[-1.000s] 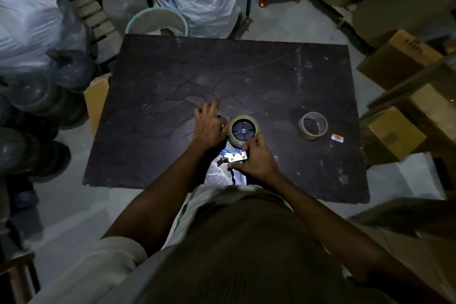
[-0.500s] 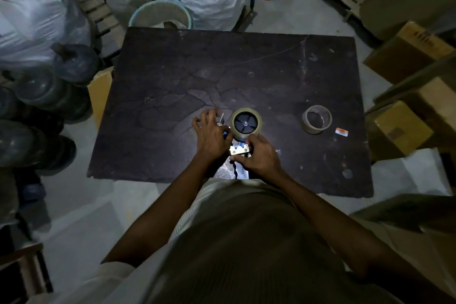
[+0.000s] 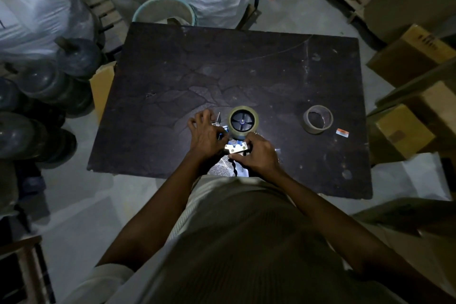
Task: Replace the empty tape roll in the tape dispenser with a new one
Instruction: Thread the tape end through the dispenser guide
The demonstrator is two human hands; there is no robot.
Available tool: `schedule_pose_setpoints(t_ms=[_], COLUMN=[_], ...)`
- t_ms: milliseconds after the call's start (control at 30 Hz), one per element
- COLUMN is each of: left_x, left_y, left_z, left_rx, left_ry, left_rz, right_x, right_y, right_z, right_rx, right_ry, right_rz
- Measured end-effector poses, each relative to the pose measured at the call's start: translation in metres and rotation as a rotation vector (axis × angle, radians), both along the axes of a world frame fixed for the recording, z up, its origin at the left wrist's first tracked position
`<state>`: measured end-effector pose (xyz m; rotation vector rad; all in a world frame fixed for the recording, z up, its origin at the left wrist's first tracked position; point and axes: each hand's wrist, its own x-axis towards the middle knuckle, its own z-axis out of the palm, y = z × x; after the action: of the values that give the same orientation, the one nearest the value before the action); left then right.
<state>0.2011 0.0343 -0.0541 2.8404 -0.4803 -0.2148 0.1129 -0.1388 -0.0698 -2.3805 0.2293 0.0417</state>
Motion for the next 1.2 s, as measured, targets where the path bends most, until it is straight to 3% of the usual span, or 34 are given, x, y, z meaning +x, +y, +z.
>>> schedule_pose_setpoints(t_ms=[233,633,1200], left_x=[0.002,-0.004,-0.034], left_y=[0.006,0.015,0.031], left_z=[-0.002,0.014,0.007], left_rx=[0.052,0.179,0.160], left_ry=[0.002,-0.097,-0.150], left_rz=[0.007,-0.178,-0.104], right_x=[0.001,0.003,0.014], right_y=[0.000,0.000,0.001], right_z=[0.000,0.000,0.021], right_rx=[0.020,0.043,-0.104], right_ry=[-0.026,0.013,0.049], right_rz=[0.026,0.014,0.227])
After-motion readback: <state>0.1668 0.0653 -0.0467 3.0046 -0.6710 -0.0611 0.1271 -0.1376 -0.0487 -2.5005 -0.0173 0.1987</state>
